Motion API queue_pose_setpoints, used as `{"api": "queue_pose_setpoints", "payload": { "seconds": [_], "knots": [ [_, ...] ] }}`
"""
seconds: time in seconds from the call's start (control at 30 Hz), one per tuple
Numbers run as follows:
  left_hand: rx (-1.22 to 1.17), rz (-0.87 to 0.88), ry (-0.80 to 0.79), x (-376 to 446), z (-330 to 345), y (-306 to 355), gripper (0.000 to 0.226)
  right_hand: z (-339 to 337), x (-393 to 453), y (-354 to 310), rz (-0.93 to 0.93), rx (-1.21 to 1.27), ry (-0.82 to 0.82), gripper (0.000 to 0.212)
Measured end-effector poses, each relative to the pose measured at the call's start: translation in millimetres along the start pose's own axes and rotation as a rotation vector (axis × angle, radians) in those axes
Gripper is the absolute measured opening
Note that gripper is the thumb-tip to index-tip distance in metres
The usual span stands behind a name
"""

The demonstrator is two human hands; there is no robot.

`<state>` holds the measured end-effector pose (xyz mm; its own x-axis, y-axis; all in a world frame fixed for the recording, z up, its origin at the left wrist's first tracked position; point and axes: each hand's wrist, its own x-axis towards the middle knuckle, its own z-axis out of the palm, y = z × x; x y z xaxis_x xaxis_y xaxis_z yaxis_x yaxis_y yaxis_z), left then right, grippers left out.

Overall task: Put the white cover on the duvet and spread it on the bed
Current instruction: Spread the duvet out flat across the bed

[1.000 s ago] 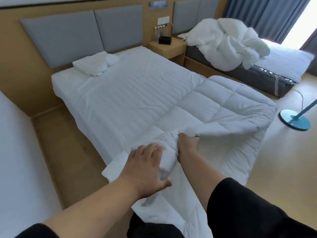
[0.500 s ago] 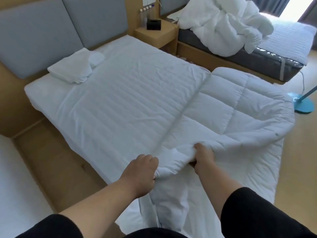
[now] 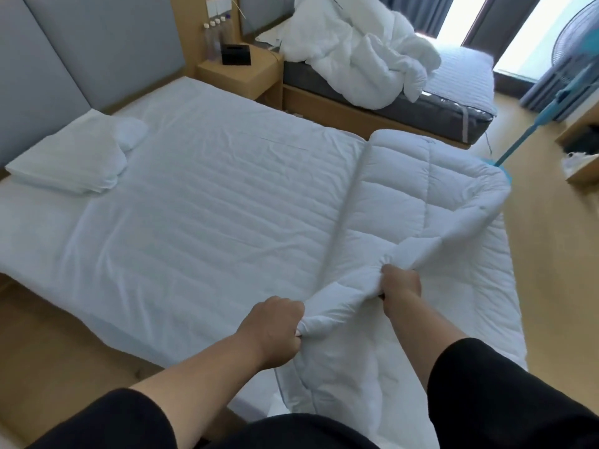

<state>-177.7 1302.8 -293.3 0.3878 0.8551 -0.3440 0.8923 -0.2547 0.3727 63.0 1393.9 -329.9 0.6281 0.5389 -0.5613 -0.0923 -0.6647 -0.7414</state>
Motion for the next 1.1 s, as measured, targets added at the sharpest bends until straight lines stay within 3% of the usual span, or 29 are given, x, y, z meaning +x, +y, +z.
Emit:
{"api": "queue_pose_setpoints", "payload": {
  "seconds": [0.3,0.47,0.63,0.9,1.1],
  "knots": [
    [-0.043,0.232,0.009,-6.5,-97.6,-103.9,0.012,77.0,-77.4,-44.5,0.007,0.02,0.106,0.028],
    [-0.128,0.28,-0.083,1.7,-103.6,-138.2,0.011,101.9,-101.3,-57.5,0.045,0.054,0.175,0.017],
    [-0.173,0.248,-0.193,12.9,-98.7,-195.9,0.021,163.6,-104.0,-55.2,-0.049,-0.163,0.196,0.038],
    [-0.136,0.152,-0.066,54.9,-207.9,-341.3,0.013,321.1,-130.6,-131.6,-0.152,-0.165,0.096,0.04],
    [-0.201,0.113,-0.065,58.3,-226.4,-449.1,0.021,425.3,-161.1,-162.9,-0.179,-0.23,0.079,0.038]
  ]
}}
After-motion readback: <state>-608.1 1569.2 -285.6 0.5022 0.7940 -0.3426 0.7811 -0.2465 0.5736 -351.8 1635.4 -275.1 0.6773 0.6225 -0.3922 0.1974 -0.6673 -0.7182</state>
